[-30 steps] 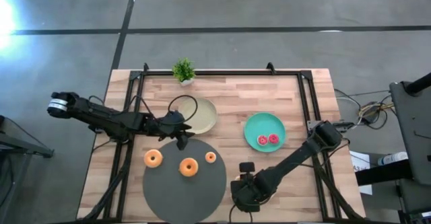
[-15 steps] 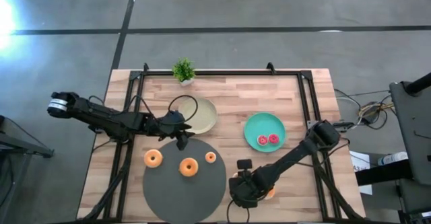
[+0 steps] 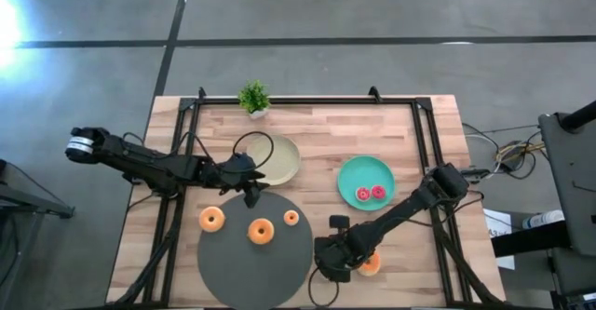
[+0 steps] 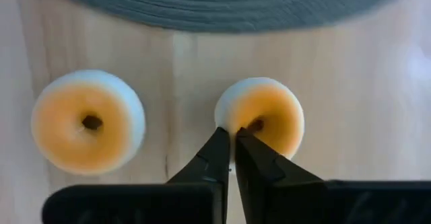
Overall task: Pick & Place donuts
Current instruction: Put the small white donut on the blue plate, then put the small yellow donut on the blue plate
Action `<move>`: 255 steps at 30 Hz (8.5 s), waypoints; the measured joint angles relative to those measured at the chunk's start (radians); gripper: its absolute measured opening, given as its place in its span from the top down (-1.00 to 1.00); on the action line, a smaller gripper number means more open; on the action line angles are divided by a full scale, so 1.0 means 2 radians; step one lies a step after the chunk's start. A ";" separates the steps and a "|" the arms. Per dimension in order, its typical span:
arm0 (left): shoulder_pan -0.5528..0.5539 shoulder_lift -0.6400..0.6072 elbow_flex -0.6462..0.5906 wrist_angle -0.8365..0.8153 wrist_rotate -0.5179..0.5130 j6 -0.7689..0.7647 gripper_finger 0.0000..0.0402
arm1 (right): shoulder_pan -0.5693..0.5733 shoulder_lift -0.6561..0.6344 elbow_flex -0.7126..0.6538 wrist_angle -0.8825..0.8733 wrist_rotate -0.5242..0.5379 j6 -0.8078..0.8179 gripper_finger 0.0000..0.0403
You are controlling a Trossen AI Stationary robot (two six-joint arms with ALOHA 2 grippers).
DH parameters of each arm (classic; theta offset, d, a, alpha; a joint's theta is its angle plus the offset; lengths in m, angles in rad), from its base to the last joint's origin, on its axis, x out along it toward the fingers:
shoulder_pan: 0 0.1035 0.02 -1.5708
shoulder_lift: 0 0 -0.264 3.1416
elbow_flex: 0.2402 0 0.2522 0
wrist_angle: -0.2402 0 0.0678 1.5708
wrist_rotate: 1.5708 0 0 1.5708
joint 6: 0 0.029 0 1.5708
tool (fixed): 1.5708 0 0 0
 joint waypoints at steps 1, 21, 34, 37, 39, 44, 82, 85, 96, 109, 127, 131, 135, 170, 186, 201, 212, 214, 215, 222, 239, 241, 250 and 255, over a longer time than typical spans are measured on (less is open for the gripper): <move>0.000 0.000 0.000 0.001 0.000 0.002 0.19 | -0.004 -0.009 0.000 -0.005 -0.004 0.014 0.95; -0.008 0.012 0.004 0.296 -0.090 0.444 0.19 | -0.096 -0.367 -0.383 0.638 0.273 0.420 0.96; 0.018 0.171 0.113 0.391 -0.169 0.537 0.19 | -0.139 -0.309 -0.350 0.783 0.366 0.411 0.96; 0.024 0.196 0.144 0.387 -0.172 0.535 0.19 | -0.140 -0.301 -0.339 0.782 0.378 0.412 0.96; 0.026 0.204 0.157 0.384 -0.170 0.534 0.19 | -0.139 -0.301 -0.337 0.783 0.379 0.416 0.96; 0.029 0.215 0.177 0.387 -0.158 0.535 0.19 | -0.140 -0.302 -0.337 0.785 0.403 0.433 0.96; 0.036 0.249 0.213 0.339 -0.152 0.543 0.98 | -0.126 -0.376 -0.338 0.570 0.372 0.461 0.53; 0.037 0.249 0.212 0.320 -0.149 0.538 0.98 | -0.111 -0.431 -0.338 0.466 0.374 0.440 0.38; 0.045 0.346 0.243 0.316 -0.077 0.573 0.98 | -0.098 -0.515 -0.237 0.191 0.390 0.304 0.31; 0.052 0.452 0.360 0.310 -0.063 0.573 0.99 | -0.099 -0.508 -0.100 -0.012 0.391 0.281 0.32; 0.053 0.554 0.459 0.222 -0.009 0.641 0.99 | -0.099 -0.532 -0.078 -0.053 0.429 0.277 0.32; 0.054 0.575 0.497 0.132 0.005 0.687 0.99 | -0.099 -0.532 -0.078 -0.052 0.429 0.281 0.32; 0.059 0.588 0.542 0.068 0.005 0.691 0.99 | -0.099 -0.532 -0.078 -0.052 0.429 0.287 0.32; 0.076 0.577 0.661 -0.195 0.037 0.600 0.26 | -0.099 -0.532 -0.078 -0.055 0.427 0.272 0.32; 0.075 0.414 0.476 -0.266 0.189 0.416 0.26 | -0.099 -0.526 -0.082 -0.078 0.368 0.261 0.32; 0.015 0.135 0.081 -0.025 0.238 0.185 0.26 | -0.110 -0.352 -0.140 -0.015 0.084 0.270 0.32; -0.053 0.043 0.015 -0.055 0.201 0.090 0.26 | -0.135 -0.158 -0.102 0.164 0.022 0.115 0.37; -0.064 0.017 0.001 -0.055 0.183 0.079 0.26 | -0.126 -0.129 -0.082 0.160 0.034 0.046 0.40; -0.068 0.003 -0.007 -0.056 0.173 0.073 0.26 | -0.123 -0.114 -0.071 0.158 0.034 0.014 0.42; -0.072 -0.065 -0.045 -0.055 0.109 0.030 0.26 | -0.115 -0.018 0.006 0.155 -0.016 -0.148 0.48; -0.072 -0.090 -0.056 -0.059 0.085 0.027 0.26 | -0.114 0.083 0.144 0.036 0.031 -0.238 0.43; -0.072 -0.090 -0.057 -0.059 0.082 0.027 0.26 | -0.114 0.082 0.139 0.037 0.031 -0.237 0.36; -0.072 -0.090 -0.057 -0.056 0.074 0.026 0.26 | -0.114 0.087 0.119 0.059 0.031 -0.238 0.16; -0.072 -0.090 -0.057 -0.055 0.065 0.026 0.26 | -0.114 0.103 0.119 0.074 0.033 -0.248 0.19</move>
